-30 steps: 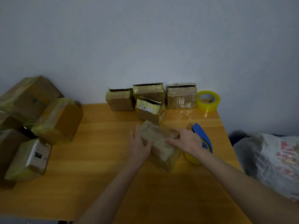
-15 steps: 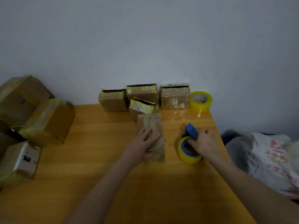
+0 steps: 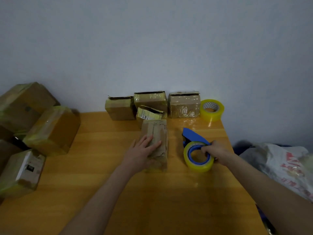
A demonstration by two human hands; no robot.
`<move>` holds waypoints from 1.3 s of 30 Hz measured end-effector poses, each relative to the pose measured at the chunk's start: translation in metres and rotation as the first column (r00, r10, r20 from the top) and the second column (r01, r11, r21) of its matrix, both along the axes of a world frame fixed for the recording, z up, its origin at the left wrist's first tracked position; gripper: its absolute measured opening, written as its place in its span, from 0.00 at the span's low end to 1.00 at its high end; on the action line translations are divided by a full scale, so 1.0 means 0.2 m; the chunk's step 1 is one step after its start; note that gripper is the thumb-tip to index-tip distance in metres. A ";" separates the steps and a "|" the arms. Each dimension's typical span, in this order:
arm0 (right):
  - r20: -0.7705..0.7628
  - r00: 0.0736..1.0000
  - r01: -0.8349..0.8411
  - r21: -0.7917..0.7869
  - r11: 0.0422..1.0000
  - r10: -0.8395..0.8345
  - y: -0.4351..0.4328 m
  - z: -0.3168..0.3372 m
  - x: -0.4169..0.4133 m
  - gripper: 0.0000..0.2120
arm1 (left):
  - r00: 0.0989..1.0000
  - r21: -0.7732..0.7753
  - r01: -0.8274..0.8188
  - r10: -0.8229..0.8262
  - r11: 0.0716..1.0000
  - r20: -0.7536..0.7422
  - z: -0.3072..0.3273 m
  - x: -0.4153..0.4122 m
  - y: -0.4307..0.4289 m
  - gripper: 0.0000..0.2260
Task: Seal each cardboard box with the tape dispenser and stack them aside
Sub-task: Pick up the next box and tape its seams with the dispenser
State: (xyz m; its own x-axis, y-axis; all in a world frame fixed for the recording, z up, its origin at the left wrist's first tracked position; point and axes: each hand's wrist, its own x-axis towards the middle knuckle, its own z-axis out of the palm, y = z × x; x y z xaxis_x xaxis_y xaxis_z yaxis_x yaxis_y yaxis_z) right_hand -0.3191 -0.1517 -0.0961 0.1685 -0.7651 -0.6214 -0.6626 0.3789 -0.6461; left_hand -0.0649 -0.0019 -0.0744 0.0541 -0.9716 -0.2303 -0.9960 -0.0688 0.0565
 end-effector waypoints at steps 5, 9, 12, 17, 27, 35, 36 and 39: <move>0.222 0.972 -0.073 -0.017 0.997 0.075 0.03 0.26 0.02 0.17 | 0.829 -0.273 -0.404 0.223 0.873 -0.514 0.15 -0.10 -0.04 0.27; 0.255 0.947 -0.154 -0.169 0.974 0.194 0.08 0.40 0.02 0.21 | 0.275 0.084 -0.645 0.333 0.759 -0.902 0.28 -0.14 -0.06 0.24; 0.223 0.904 -0.289 -0.307 0.907 0.364 0.14 0.48 0.00 0.25 | -0.067 0.339 -0.605 0.378 0.721 -0.923 0.33 -0.17 -0.02 0.26; 0.239 0.824 -0.393 -0.409 0.823 0.513 0.23 0.59 -0.02 0.32 | -0.125 0.379 -0.575 0.380 0.725 -0.916 0.36 -0.20 0.03 0.23; 0.004 0.721 -0.588 -0.526 0.615 0.693 0.29 0.61 0.03 0.33 | 0.211 0.102 -0.640 0.302 0.762 -0.930 0.33 -0.16 0.12 0.05; -0.191 0.633 -0.702 -0.551 0.452 0.750 0.29 0.60 0.02 0.35 | 0.325 0.052 -0.664 0.351 0.746 -0.878 0.30 0.02 0.20 0.05; -0.221 0.635 -0.714 -0.533 0.453 0.741 0.27 0.59 -0.01 0.35 | 0.315 0.054 -0.693 0.369 0.719 -0.874 0.30 0.08 0.22 0.06; -0.262 0.635 -0.742 -0.468 0.480 0.726 0.24 0.56 -0.07 0.33 | 0.304 0.076 -0.722 0.414 0.687 -0.858 0.27 0.19 0.28 0.07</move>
